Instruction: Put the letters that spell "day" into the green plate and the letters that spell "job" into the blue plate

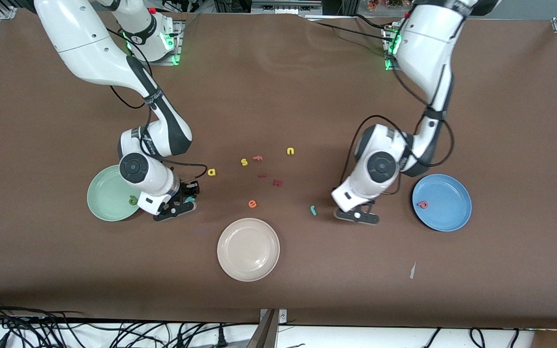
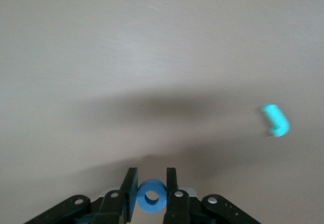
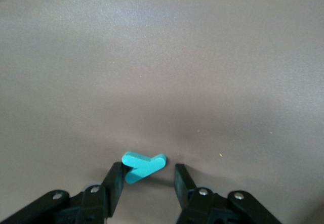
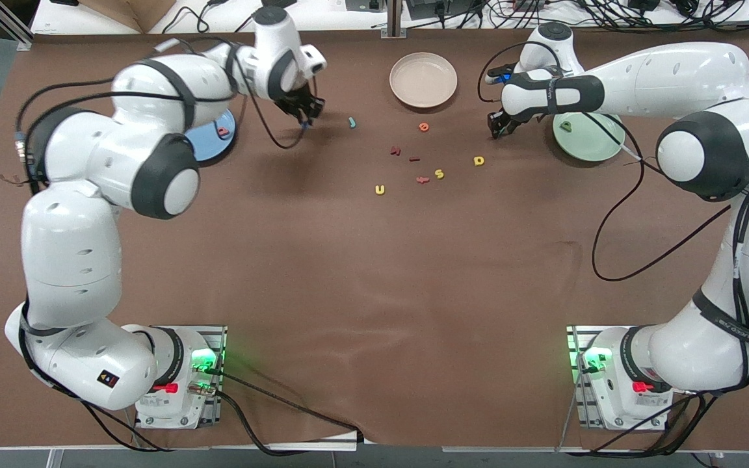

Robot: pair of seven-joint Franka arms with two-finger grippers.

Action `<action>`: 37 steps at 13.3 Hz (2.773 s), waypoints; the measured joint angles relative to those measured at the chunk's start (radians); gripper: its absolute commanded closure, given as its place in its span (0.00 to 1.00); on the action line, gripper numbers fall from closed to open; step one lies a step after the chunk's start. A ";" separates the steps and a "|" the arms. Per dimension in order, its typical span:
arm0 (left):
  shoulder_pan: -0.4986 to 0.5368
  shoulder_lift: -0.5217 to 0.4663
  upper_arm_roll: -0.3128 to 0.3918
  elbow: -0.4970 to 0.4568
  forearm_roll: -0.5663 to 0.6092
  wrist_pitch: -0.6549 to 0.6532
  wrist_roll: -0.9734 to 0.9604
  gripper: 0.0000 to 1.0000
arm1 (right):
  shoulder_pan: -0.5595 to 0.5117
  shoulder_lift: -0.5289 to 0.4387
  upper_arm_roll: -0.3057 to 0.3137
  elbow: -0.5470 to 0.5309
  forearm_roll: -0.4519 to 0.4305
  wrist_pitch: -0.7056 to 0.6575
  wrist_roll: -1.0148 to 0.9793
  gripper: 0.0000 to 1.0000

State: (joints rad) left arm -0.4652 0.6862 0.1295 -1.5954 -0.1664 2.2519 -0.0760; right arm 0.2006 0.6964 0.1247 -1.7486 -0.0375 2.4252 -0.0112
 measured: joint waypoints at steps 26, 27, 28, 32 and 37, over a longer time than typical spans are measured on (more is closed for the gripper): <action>0.116 -0.149 -0.049 -0.158 0.005 -0.006 0.166 0.18 | 0.003 0.000 0.001 -0.001 0.000 0.010 0.010 0.57; 0.082 -0.131 -0.051 -0.133 -0.011 -0.004 0.089 0.18 | 0.003 0.000 0.001 -0.001 0.000 0.010 0.011 0.57; 0.051 -0.107 -0.051 -0.103 -0.038 -0.002 0.024 0.18 | 0.003 0.000 0.001 -0.001 0.000 0.010 0.011 0.57; -0.041 0.019 -0.049 0.036 -0.121 0.079 -0.171 0.19 | 0.004 0.001 0.002 -0.001 0.000 0.022 0.012 0.65; -0.088 0.098 -0.045 0.091 -0.169 0.184 -0.274 0.19 | 0.004 0.001 0.002 -0.001 0.000 0.027 0.012 0.69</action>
State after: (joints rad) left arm -0.5535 0.7846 0.0847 -1.5040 -0.3355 2.4360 -0.3501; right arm 0.2042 0.6970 0.1264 -1.7498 -0.0371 2.4519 0.0012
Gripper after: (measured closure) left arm 0.198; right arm 0.683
